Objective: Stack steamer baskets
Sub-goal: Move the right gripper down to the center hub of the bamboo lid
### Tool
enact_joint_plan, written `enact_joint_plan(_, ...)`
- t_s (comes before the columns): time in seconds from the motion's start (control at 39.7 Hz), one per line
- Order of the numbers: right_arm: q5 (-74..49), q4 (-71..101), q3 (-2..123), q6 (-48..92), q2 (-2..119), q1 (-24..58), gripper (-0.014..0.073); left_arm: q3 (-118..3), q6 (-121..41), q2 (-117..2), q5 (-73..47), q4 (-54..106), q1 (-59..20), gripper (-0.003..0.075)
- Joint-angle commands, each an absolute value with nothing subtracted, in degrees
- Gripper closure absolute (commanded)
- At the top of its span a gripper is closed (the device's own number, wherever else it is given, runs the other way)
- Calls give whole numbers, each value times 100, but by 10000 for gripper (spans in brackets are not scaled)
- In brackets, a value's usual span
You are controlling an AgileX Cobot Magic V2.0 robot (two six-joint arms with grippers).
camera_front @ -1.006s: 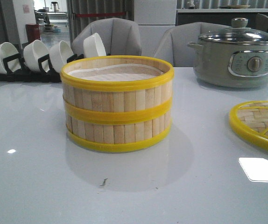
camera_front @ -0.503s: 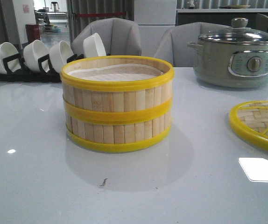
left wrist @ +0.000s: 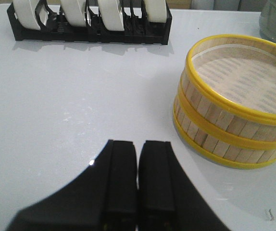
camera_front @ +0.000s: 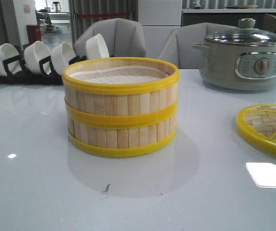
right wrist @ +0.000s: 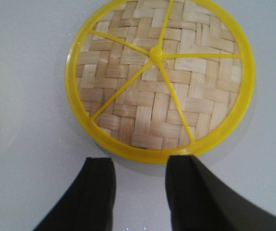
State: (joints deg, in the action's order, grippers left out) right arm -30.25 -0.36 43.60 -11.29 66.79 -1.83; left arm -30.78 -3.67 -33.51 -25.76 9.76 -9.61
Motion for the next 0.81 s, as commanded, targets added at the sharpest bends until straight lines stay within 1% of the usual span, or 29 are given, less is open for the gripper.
enact_joint_plan(0.0, -2578, -126, 4792, -1136, 7132, -189, 221, -3247, -350, -3354, -2132, 1011, -989, 636)
enact_joint_plan(0.35, -3199, -305, 6230, -1136, 8855, -359, 221, -3247, -350, -3354, -2132, 1011, -989, 636)
enact_joint_plan(0.55, -3330, -503, 6809, -1141, 9398, -484, 221, -3247, -350, -3354, -2132, 1011, -989, 636)
enact_joint_plan(0.78, -3366, -478, 7093, -1141, 9689, -484, 221, -3247, -350, -3354, -2132, 1011, -989, 636)
